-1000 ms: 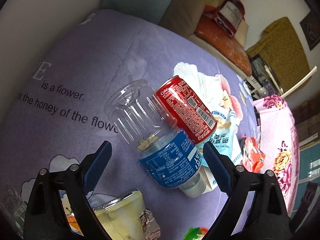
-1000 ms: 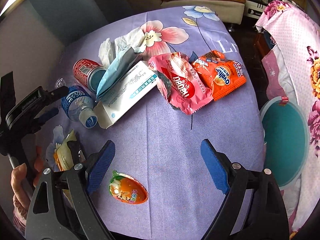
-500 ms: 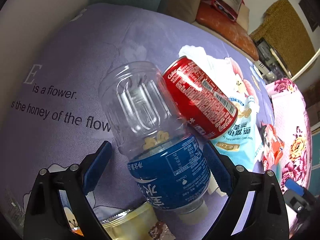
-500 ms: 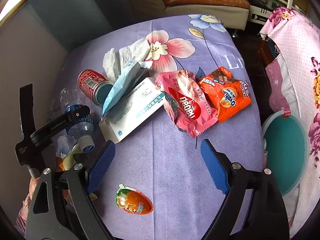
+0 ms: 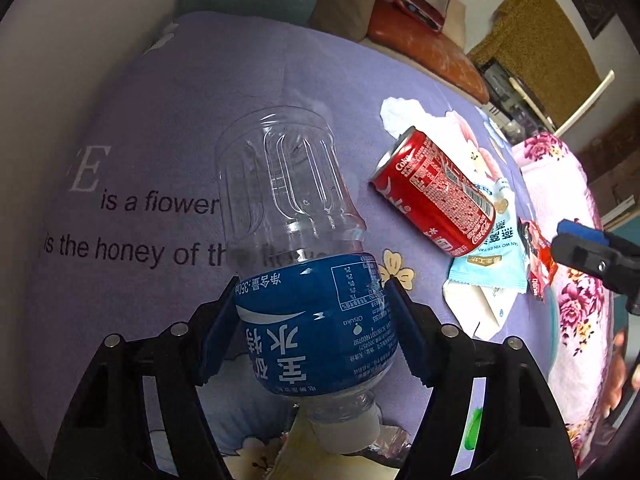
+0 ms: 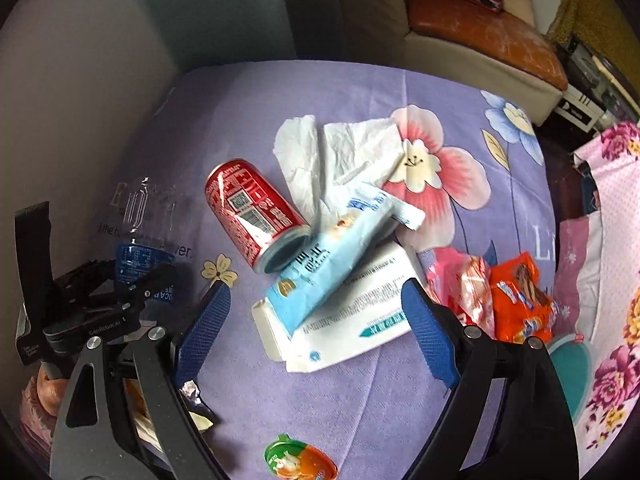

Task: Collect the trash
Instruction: 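Grasp the clear water bottle with the left tool while the right tool grasps the red can, then carry the bottle and can over the wastebasket and open the left tool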

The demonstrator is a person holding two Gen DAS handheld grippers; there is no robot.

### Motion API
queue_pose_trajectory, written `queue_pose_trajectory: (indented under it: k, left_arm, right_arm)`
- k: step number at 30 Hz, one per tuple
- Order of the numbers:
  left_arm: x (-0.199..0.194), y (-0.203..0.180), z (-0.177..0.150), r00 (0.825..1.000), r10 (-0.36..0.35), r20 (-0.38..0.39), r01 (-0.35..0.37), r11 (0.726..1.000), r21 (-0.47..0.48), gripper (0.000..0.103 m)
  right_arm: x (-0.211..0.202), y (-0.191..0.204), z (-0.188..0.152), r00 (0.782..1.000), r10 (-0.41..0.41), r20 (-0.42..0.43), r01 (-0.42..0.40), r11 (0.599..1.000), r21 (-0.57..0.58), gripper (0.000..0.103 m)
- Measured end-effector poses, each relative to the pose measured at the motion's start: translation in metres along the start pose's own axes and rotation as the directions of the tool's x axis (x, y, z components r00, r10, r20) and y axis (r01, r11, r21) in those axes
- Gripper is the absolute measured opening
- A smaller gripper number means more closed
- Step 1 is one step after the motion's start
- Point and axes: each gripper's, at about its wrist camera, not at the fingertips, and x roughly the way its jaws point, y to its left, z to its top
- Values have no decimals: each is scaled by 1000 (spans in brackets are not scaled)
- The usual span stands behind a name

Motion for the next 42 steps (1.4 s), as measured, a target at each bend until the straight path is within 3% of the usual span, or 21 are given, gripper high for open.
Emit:
queue_pose_trajectory:
  k: [7, 12, 17, 18, 19, 20, 25, 34, 42]
  left_arm:
    - [-3, 27, -4, 1000, -21, 2, 21, 998, -55, 77]
    - [-7, 29, -12, 1000, -26, 2, 26, 998, -54, 83]
    - [-8, 27, -15, 1000, -16, 12, 16, 998, -58, 84]
    - [-7, 26, -14, 1000, -11, 15, 12, 998, -57, 84]
    - [-8, 24, -14, 1000, -5, 20, 6, 999, -54, 82]
    - [-9, 22, -15, 1000, 11, 27, -9, 999, -49, 70]
    - [-18, 14, -18, 998, 36, 56, -35, 999, -33, 70]
    - [-49, -9, -22, 994, -3, 106, 3, 1000, -1, 70]
    - [-55, -63, -37, 995, -57, 76, 50, 994, 101, 70]
  right_arm:
    - [50, 53, 44, 995, 14, -96, -31, 983, -179, 83]
    - [80, 67, 55, 990, 5, -144, -37, 976, -217, 83]
    - [94, 68, 51, 986, 2, -164, -37, 976, -214, 64]
    - [94, 68, 49, 987, 1, -159, -34, 977, -210, 64]
    - [92, 70, 48, 990, -2, -141, -28, 977, -211, 63]
    - [89, 70, 46, 991, 1, -133, -28, 978, -207, 63]
    - [61, 65, 36, 996, 61, -70, -70, 986, -149, 63]
    - [-4, 54, 14, 984, 171, 55, -166, 982, -86, 63]
    - [-41, -14, -36, 979, 151, 135, -163, 983, 85, 63]
